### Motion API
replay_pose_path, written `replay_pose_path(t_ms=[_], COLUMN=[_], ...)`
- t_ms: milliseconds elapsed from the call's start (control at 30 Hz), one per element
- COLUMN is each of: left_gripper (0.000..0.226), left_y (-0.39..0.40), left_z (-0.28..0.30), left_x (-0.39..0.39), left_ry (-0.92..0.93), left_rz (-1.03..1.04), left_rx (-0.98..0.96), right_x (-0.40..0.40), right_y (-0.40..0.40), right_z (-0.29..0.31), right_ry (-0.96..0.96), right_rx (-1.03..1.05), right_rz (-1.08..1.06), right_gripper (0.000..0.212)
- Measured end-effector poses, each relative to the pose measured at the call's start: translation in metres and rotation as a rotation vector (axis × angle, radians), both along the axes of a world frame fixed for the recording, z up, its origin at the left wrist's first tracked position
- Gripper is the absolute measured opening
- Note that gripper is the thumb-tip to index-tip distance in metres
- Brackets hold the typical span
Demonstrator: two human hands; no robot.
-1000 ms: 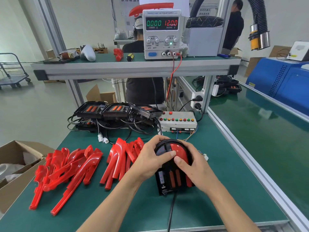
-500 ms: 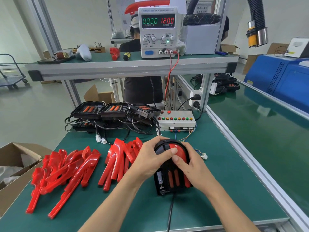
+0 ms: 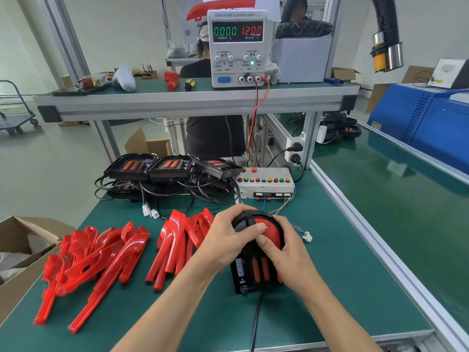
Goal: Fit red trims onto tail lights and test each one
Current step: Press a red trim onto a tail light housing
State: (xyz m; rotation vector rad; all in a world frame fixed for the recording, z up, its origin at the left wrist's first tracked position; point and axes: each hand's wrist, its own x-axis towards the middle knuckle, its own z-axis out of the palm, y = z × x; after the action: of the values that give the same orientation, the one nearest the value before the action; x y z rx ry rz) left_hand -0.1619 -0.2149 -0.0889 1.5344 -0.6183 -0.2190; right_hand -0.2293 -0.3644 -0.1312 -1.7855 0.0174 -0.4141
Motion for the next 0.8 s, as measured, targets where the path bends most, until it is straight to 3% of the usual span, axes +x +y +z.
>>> replay_pose_path(t_ms=[533, 800], left_gripper=[0.024, 0.023], left_y=[0.0, 0.002], left_z=[0.003, 0.0], left_x=[0.002, 0.005], left_ry=[0.062, 0.122], left_rz=[-0.075, -0.034], left_rx=[0.023, -0.091], right_x=[0.001, 0.007], right_y=[-0.005, 0.006], right_z=[-0.001, -0.007], right_ry=[0.01, -0.067], right_rx=[0.019, -0.008], right_rz=[0.006, -0.053], right_gripper=[0.044, 0.038])
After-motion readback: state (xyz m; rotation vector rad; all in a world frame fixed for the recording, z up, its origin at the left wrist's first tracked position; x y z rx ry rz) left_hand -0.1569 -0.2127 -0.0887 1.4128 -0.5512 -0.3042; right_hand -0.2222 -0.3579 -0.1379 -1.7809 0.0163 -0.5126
